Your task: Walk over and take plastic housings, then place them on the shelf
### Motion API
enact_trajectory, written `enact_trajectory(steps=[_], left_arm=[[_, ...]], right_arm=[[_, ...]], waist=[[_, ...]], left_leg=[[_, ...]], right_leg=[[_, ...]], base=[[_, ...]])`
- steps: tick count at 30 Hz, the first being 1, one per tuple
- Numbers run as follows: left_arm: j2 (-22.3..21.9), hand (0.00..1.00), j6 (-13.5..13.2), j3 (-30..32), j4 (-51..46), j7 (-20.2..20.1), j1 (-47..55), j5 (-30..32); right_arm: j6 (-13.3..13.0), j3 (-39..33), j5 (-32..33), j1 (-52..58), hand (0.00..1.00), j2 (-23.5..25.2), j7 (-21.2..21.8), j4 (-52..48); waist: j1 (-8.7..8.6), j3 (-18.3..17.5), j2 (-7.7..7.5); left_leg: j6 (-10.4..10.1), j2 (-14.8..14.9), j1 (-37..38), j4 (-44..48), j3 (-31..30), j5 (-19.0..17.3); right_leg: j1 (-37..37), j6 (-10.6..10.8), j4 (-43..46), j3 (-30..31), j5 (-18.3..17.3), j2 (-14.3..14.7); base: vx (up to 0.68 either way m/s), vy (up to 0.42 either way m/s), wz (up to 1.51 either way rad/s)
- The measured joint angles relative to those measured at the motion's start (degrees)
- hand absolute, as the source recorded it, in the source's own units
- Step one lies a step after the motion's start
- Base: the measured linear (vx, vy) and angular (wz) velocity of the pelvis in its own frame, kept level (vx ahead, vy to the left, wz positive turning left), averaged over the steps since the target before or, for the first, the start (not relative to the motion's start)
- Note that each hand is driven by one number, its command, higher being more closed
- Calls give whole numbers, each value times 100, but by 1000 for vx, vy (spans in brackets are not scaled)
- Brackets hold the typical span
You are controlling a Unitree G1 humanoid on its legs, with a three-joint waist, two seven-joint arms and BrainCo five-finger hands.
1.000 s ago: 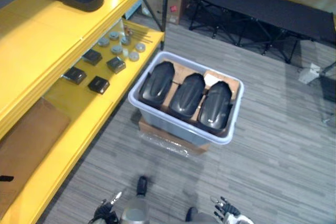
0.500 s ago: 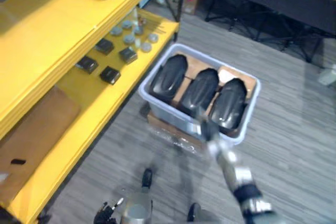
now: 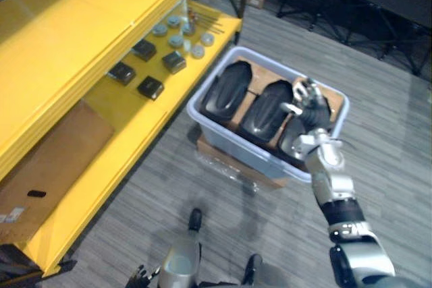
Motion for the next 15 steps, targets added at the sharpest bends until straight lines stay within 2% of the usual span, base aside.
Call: enact_trajectory(steps=[5, 9, 10, 15], left_arm=[[-45, 0, -34, -135, -195, -97, -25, -304], [-35, 0, -32, -270, -175, -108, -81, -465], [-39, 0, -31, -294, -75, -107, -150, -546], [-27, 0, -27, -500, 72, -85, -423, -762]], right_arm=[[87, -720, -15, -536, 0, -845, -948, 757], [140, -798, -162, -883, 0, -1141, -1604, 1103], [297, -801, -166, -1007, 0, -1227, -1817, 1215], [805, -796, -218, -1422, 0, -1528, -1876, 1562]], waist=[[-8, 173, 249], [-6, 262, 313], [-5, 272, 318], [31, 375, 424]], left_leg=[[-13, 110, -310, -62, -40, 262], [-35, 198, -595, -59, -61, 394], [-22, 213, -698, -40, -93, 413], [-9, 195, -1055, 99, -169, 405]], right_leg=[[-430, -60, 175, 12, -29, 121], [-748, -94, 293, 18, -4, 185], [-851, -93, 332, 18, -3, 182], [-1188, -94, 527, 3, -5, 153]], base=[[-127, 11, 3], [-58, -12, 0], [-6, -29, 4], [-1, -6, 5]])
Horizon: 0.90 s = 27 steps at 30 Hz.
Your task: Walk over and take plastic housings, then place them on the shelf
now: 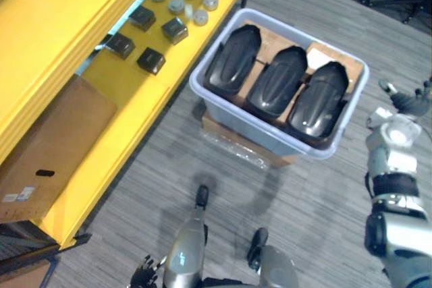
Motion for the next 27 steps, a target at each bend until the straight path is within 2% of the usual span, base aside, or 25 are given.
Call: enact_trajectory(steps=[3, 6, 9, 11, 16, 19, 24, 27], left_arm=[[-52, 0, 3, -41, 56, -4, -257, -208], [-58, 0, 1, -118, 61, -3, -462, -274], [-97, 0, -2, -121, 44, -1, -536, -447], [-111, 0, -2, -122, 30, 3, -564, -494], [-158, 0, -3, -112, -77, 101, -645, -717], [-170, 0, -1, -112, -76, 108, -649, -831], [-221, 0, -2, -94, -95, 106, -657, -1037], [-278, 0, -2, 4, -130, 99, -660, -1157]], right_arm=[[217, 30, -70, -165, 0, -150, 83, 25], [456, 39, -69, -213, 0, -183, 116, 27], [665, 180, -68, -214, 0, -202, 112, 27], [695, 260, -64, -219, 0, -203, 112, 26], [1042, 314, -73, -286, 0, -203, 25, 11], [1140, 446, -118, -320, 0, -205, 24, -10], [1149, 558, -219, -602, 0, -275, 15, -24], [1282, 685, -221, -811, 0, -337, 13, -38]], waist=[[12, 98, 132], [8, 144, 190], [-1, 159, 204], [-2, 159, 205], [5, 163, 216], [1, 184, 239], [-9, 249, 297], [-10, 304, 295]], left_leg=[[29, 0, -306, 220, -10, -46], [24, -8, -641, 498, -7, -135], [13, -15, -867, 757, -7, -231], [-1, -12, -975, 819, -16, -242], [-13, -32, -1292, 1023, -16, -279], [-27, -43, -1470, 1247, -9, -361], [-30, -60, -1838, 1567, -6, -446], [-18, -84, -2051, 1754, -7, -482]], right_leg=[[-287, 12, 231, 4, -38, -30], [-664, -10, 627, 14, -189, -110], [-921, -34, 933, 27, -350, -198], [-1060, -42, 1090, 28, -429, -218], [-1466, -82, 1544, 49, -624, -319], [-1669, -91, 1817, 95, -746, -380], [-2068, -112, 2223, 158, -896, -450], [-2283, -128, 2459, 164, -976, -508]], base=[[0, 0, 0], [-46, -12, 0], [-45, -5, 2], [-41, -18, 2], [-30, -21, 3], [-12, -22, -1], [-27, -15, 1], [-40, -18, 6]])
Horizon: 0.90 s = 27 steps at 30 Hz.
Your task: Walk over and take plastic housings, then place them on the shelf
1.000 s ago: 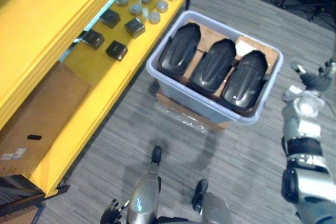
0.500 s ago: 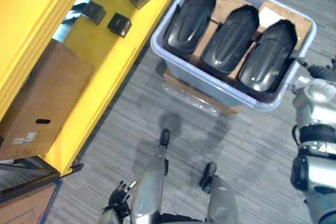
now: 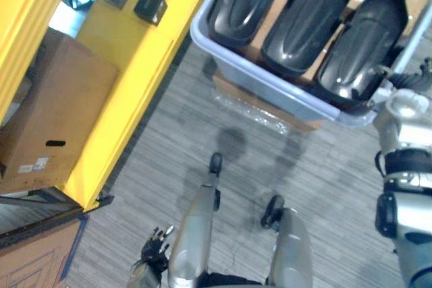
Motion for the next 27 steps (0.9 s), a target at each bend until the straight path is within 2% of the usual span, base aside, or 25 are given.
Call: enact_trajectory(steps=[2, 3, 12, 19, 22, 27], left_arm=[[-1, 0, 1, 0, -27, 1, -2, -19], [-3, 0, 3, -1, -37, 1, -3, -75], [-40, 0, 43, 3, -105, 6, -3, -404], [-51, 0, -7, -3, -99, 10, -2, -461], [-63, 0, -28, -20, -82, 38, 3, -611], [-57, 0, -295, -132, -72, 98, 25, -627]], right_arm=[[59, 99, 0, -94, 0, -16, 1, -2], [92, 138, -2, -110, 100, -19, 2, -19], [707, 415, -65, -182, 100, -235, 150, 50], [907, 482, -124, -270, 100, -288, 76, 323], [1012, 611, -404, -273, 100, -273, -27, 430], [1173, 814, -697, -273, 100, -275, -266, 470]], waist=[[4, 1, -2], [3, 1, -2], [13, 2, -3], [12, 2, -3], [16, 1, -3], [23, 1, -3]], left_leg=[[9, -3, -152, 112, -1, -33], [17, -10, -260, 214, -1, -66], [51, -22, -887, 798, 4, -202], [42, -17, -972, 882, 29, -223], [45, -12, -971, 882, 92, -223], [72, 0, -973, 912, 196, -226]], right_leg=[[-150, -11, 116, 15, -24, -17], [-244, -11, 209, 25, -57, -38], [-795, -15, 691, 121, -149, -110], [-879, -15, 777, 160, -153, -125], [-892, 1, 801, 172, -153, -152], [-914, 23, 846, 202, -168, -209]], base=[[-35, -7, 2], [-40, -4, 3], [-31, 2, 0], [-12, -9, -2], [4, -35, 1], [16, -34, 2]])
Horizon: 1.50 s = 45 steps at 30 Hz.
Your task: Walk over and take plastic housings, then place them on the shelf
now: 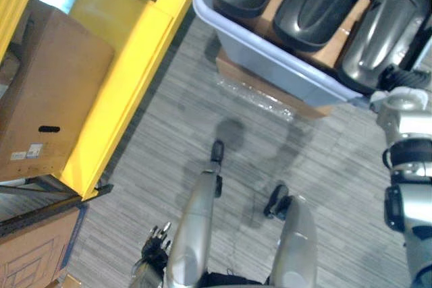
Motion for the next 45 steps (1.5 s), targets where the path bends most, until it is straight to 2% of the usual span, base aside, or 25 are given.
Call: enact_trajectory(steps=[5, 9, 11, 13, 15, 17, 21, 25, 29, 31, 32, 35, 39, 45], left_arm=[[13, 0, -274, -115, -31, 106, 48, 0], [72, 0, -422, -291, -160, 307, 143, 0], [81, 0, -547, -310, -403, 402, 286, -42], [32, 0, -845, -343, -1252, 400, 438, -69], [-49, 0, -1033, -462, -1613, 426, 370, -58], [-110, 0, -1229, -560, -2035, 449, 336, -46], [-151, 0, -1351, -566, -2618, 653, 422, -39], [-140, 0, -1344, -630, -3490, 907, 612, 153], [-61, 0, -1289, -808, -4666, 1039, 995, 1063], [48, 0, -1173, -775, -5307, 1001, 1239, 1432], [144, 0, -1123, -736, -5557, 885, 1356, 1685], [328, 0, -954, -651, -6031, 602, 1362, 2184], [516, 0, -734, -590, -6508, 180, 907, 2496], [995, 0, -236, -688, -6178, -17, -155, 2477]], right_arm=[[-71, 49, -28, 1, 100, -1, -265, 67], [-311, 21, -22, 38, 100, -6, -504, 122], [-480, -73, -23, 132, 100, -8, -539, 62], [-731, -138, -90, 302, 100, -21, -541, -173], [-907, -190, -88, 424, 100, -20, -543, -365], [-1204, -492, -94, 584, 100, -20, -618, -686], [-1612, -890, -256, 840, 100, -18, -767, -1129], [-1692, -1049, -468, 1277, 100, 102, -882, -1616], [-1846, -1267, -772, 1928, 100, 398, -997, -2290], [-1849, -1363, -972, 2266, 100, 654, -1015, -2595], [-1879, -1363, -1177, 2533, 100, 818, -1021, -2751], [-2083, -1352, -1697, 2993, 100, 1099, -989, -3192], [-2522, -1060, -2534, 3180, 100, 1178, -809, -3432], [-2992, -399, -3224, 3146, 100, 1180, -361, -3444]], waist=[[-4, 0, -1], [-8, 0, -3], [-22, 0, -4], [-28, 0, -3], [-36, -3, 1], [-53, -5, -3], [-86, -10, -17], [-127, -9, -56], [-244, -28, -175], [-331, -171, -310], [-331, -446, -425], [-335, -723, -561], [-402, -1024, -565], [-492, -1461, -549]], left_leg=[[54, 2, 12, 69, 4, -8], [65, 1, 103, 68, 71, -15], [82, 0, 237, 67, 86, -27], [75, 0, 369, 44, 101, -36], [61, 0, 462, 1, 107, -49], [80, 10, 656, -113, 141, -33], [99, 18, 1043, -328, 269, -20], [107, 16, 1579, -671, 255, -2], [55, -8, 2392, -1332, 69, 179], [10, -7, 2673, -1634, -46, 234], [-3, 2, 2734, -1803, -56, 243], [0, -18, 3018, -1993, -44, 236], [5, -52, 3312, -2182, -20, 230], [1, 6, 3834, -2600, 251, 249]], right_leg=[[48, 6, 2, -4, 3, 0], [121, 20, -2, 19, 14, -11], [261, 20, -22, 18, 14, -17], [397, 21, -38, 3, 13, -26], [501, 23, -69, -13, 13, -28], [704, 23, -173, -46, 13, -43], [1124, 119, -469, -92, 80, -61], [1807, 202, -1015, -299, 213, 13], [2847, 236, -1952, -683, 460, 185], [3274, 254, -2465, -853, 598, 332], [3372, 261, -2762, -922, 674, 404], [3833, 292, -3336, -1004, 860, 518], [4250, 350, -3877, -1040, 1083, 587], [4478, 341, -4097, -924, 1295, 599]], base=[[3, -6, 0], [3, -9, -1], [9, -38, -1], [-8, -37, 4], [-22, -30, 4], [0, -34, 6], [52, -19, 1], [116, -29, 7], [154, -41, 18], [136, -55, 26], [102, -56, 9], [183, -69, 1], [115, -24, -5], [13, 7, -27]])
